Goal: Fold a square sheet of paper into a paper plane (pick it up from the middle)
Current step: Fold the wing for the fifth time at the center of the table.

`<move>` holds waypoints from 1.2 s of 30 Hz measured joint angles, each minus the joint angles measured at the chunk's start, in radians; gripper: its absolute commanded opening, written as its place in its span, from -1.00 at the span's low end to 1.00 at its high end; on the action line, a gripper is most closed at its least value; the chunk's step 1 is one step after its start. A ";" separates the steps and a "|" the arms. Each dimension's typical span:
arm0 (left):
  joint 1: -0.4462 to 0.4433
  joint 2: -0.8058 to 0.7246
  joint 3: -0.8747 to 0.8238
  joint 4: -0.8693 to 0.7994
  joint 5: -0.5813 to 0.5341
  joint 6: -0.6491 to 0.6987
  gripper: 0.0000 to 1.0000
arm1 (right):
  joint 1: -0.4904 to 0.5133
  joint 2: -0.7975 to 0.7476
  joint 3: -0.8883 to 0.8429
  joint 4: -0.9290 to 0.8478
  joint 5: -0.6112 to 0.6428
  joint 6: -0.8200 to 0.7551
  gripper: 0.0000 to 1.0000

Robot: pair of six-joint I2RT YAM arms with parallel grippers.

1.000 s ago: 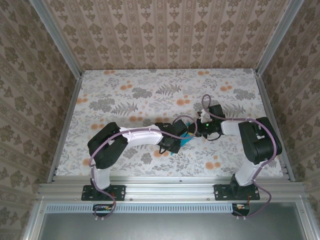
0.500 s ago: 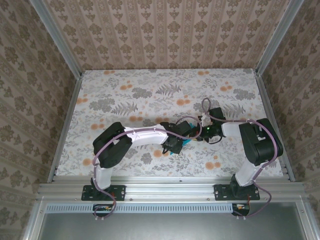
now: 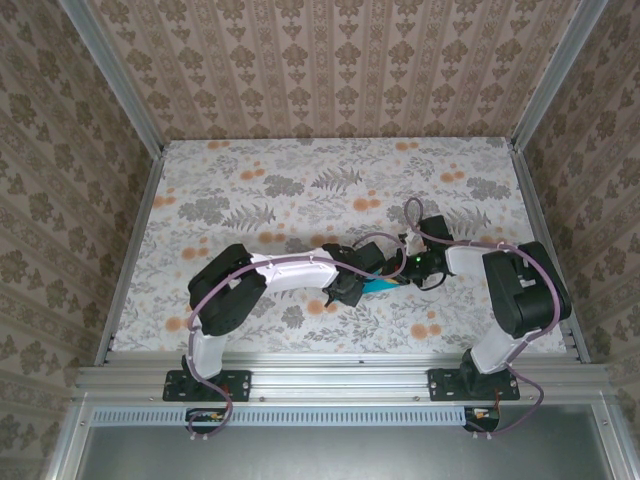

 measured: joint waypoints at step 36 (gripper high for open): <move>-0.022 0.024 0.034 -0.030 -0.051 0.105 -0.38 | 0.024 -0.051 -0.034 -0.067 0.053 -0.026 -0.98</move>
